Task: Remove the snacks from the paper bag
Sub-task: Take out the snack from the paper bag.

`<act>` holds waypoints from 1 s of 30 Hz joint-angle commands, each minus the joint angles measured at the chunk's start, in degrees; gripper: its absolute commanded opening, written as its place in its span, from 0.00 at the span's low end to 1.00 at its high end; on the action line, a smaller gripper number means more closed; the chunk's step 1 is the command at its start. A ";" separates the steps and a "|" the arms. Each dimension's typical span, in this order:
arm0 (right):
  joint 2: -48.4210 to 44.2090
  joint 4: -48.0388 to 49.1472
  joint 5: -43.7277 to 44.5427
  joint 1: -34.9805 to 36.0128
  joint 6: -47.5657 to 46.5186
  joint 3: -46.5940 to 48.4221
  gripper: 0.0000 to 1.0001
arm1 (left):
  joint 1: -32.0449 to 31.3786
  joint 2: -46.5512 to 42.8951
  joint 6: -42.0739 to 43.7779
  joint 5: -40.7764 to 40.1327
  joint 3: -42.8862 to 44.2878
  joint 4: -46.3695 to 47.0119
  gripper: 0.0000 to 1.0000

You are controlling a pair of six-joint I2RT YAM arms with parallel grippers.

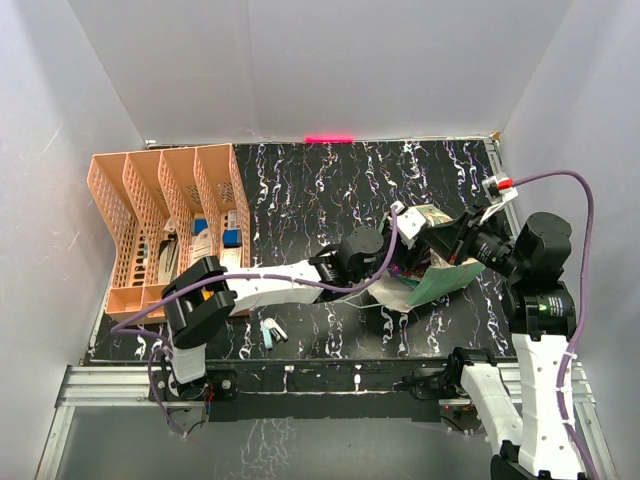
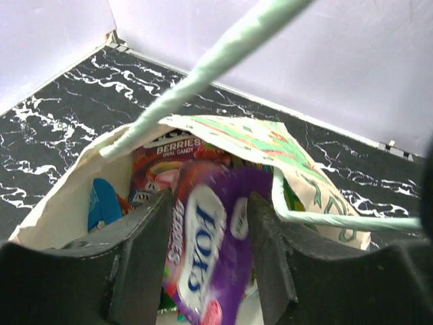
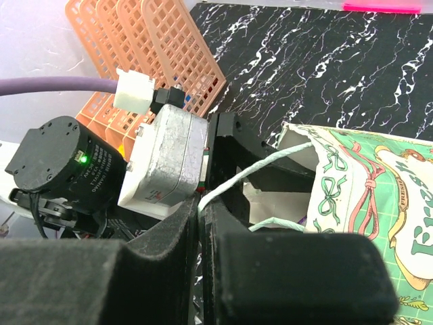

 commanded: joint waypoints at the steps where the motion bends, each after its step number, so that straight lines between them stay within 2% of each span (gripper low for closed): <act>1: -0.29 2.67 -1.54 0.46 -0.41 4.32 0.07 | -0.43 2.95 1.49 -0.07 2.58 3.66 0.48; 7: -0.27 2.68 -1.56 0.50 -0.56 4.72 0.07 | -0.37 2.95 0.20 0.17 -0.15 4.94 0.54; 16: -0.16 1.76 -0.49 0.83 -1.37 5.29 0.07 | -0.47 -12.44 -1.00 2.59 -13.73 0.80 0.61; 21: -0.47 1.53 -0.15 0.89 -1.86 5.14 0.07 | -0.47 -17.01 7.12 8.10 -20.63 1.88 0.65; 30: -0.23 1.41 -0.03 0.91 -1.53 6.31 0.07 | -1.14 -14.56 17.90 11.38 -24.08 7.56 0.63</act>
